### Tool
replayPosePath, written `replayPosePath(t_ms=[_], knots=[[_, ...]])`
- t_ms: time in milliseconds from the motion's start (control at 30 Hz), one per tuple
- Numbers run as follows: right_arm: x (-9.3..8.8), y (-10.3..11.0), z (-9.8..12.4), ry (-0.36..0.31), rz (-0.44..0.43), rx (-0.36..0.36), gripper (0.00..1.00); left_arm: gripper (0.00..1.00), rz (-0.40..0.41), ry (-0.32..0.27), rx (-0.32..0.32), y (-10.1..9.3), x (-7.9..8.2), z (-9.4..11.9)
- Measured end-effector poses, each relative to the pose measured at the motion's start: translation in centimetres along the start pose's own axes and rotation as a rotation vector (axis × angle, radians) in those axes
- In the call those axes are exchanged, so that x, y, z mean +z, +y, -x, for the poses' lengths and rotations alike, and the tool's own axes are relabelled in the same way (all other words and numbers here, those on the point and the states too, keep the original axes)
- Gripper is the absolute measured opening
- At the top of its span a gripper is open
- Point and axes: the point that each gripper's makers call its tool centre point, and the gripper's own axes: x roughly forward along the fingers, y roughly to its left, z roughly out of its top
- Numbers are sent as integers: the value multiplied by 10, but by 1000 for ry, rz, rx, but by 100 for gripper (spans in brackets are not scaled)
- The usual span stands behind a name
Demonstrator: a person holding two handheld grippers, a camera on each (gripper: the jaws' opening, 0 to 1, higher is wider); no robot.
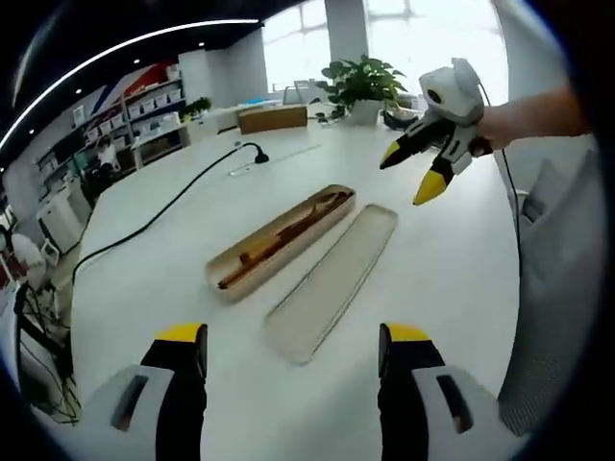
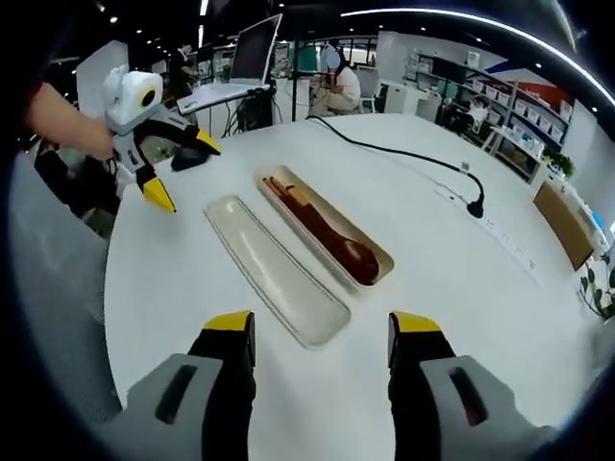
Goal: Arrange the utensils inside the cutlery case until each visible utensil rests in its matching compartment.
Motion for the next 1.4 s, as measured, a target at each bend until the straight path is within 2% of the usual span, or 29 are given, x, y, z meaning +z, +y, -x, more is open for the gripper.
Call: replayPosePath(t_ms=[67, 200, 300, 333, 533, 633, 667, 767, 867, 1000, 1100, 1133, 1300, 1367, 1400], knots=[[-4, 1, -4, 15, 11, 9, 54, 63, -2, -9, -2, 2, 3, -4], [-11, 2, -13, 43, 25, 28, 55, 68, -7, 5, -31, -1, 2, -16], [-13, 2, -18, 45, 27, 41, 54, 68, -6, 39, -51, -5, -6, -25], [-13, 2, -20, 49, 27, 42, 54, 69, 7, 67, -54, -5, -13, -29], [-11, 3, -31, 53, 37, 75, 57, 66, 2, 94, -50, -1, -19, -37], [-13, 7, -37, 56, 35, 97, 60, 45, 18, 103, -65, -1, -21, -38], [-15, 7, -38, 60, 33, 103, 59, 47, 18, 106, -87, -5, -21, -39], [-17, 7, -39, 62, 18, 114, 58, 64, -20, 97, -74, -5, -18, -41], [-20, 7, -40, 69, 22, 120, 58, 62, -7, 94, -94, -6, -16, -42], [-22, 7, -41, 72, 42, 124, 52, 62, -41, 116, -114, -6, -19, -45], [-22, 6, -43, 82, 40, 125, 52, 51, -86, 160, -103, -2, -25, -46], [-23, 6, -45, 87, 38, 124, 53, 50, -67, 140, -117, -6, -24, -50], [-19, 10, -49, 74, 56, 125, 51, 46, -13, 137, -162, -13, -24, -50], [-17, 12, -49, 70, 56, 123, 44, 44, -49, 131, -147, -14, -23, -51], [-18, 11, -49, 77, 50, 122, 44, 44, -55, 127, -141, -13, -22, -51]])
